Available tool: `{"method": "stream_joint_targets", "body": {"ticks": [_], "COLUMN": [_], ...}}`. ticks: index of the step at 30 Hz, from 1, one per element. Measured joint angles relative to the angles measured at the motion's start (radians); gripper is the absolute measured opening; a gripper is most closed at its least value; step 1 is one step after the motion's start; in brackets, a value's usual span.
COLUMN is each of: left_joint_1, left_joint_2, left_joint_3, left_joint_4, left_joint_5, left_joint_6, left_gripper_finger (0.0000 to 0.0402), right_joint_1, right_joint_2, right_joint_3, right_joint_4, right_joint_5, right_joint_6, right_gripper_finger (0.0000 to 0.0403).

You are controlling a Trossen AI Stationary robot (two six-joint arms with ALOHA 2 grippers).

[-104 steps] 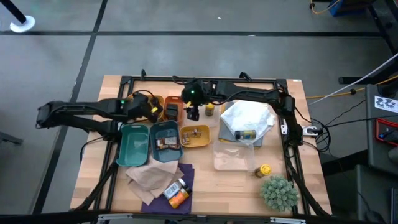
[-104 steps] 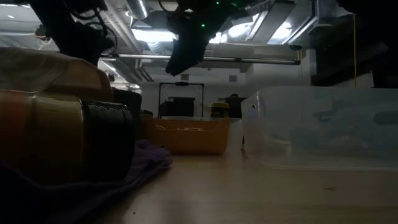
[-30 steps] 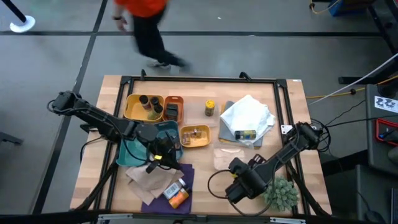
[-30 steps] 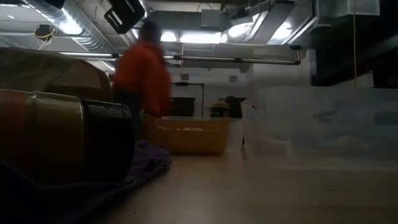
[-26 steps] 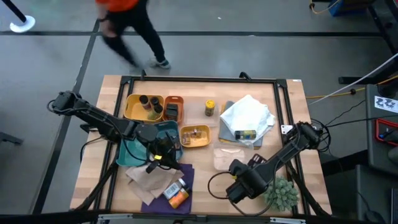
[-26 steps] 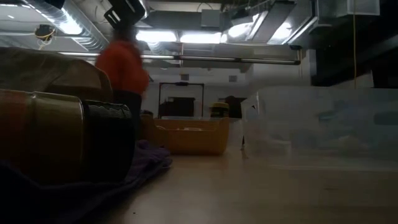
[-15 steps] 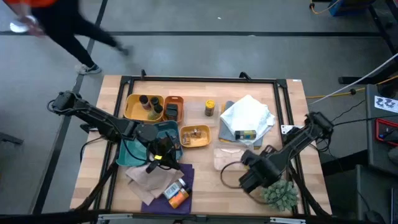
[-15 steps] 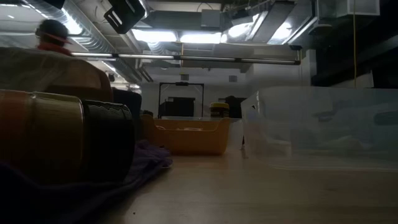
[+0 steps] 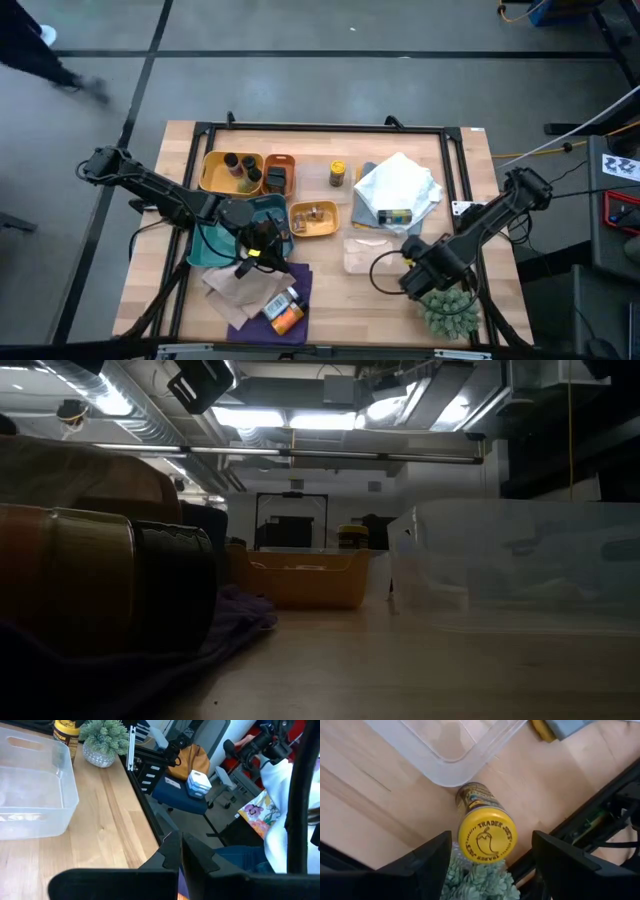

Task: Sort spices by type
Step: Put the yellow spice bottle into the top transparent bin

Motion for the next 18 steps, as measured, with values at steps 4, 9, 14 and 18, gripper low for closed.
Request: {"method": "stream_joint_targets", "body": {"ticks": [4,9,14,18], "left_joint_1": [0.000,0.000,0.000,0.000], "left_joint_2": [0.000,0.000,0.000,0.000], "left_joint_3": [0.000,0.000,0.000,0.000], "left_joint_4": [0.000,-0.001,0.000,0.000], "left_joint_5": [0.000,0.000,0.000,0.000], "left_joint_6": [0.000,0.000,0.000,0.000], "left_gripper_finger": [0.0004,0.0004,0.0004,0.0004], "right_joint_1": [0.000,0.000,0.000,0.000], "right_joint_2": [0.000,0.001,-0.001,0.001], "right_joint_3": [-0.036,-0.079,-0.117,-0.142], "right_joint_4": [0.026,0.063,0.098,0.155], "right_joint_5": [-0.009,-0.048,-0.061,-0.062], "right_joint_6": [-0.006,-0.009,-0.013,-0.015], "right_gripper_finger": [0.0275,0.0276,0.0276,0.0276]}}
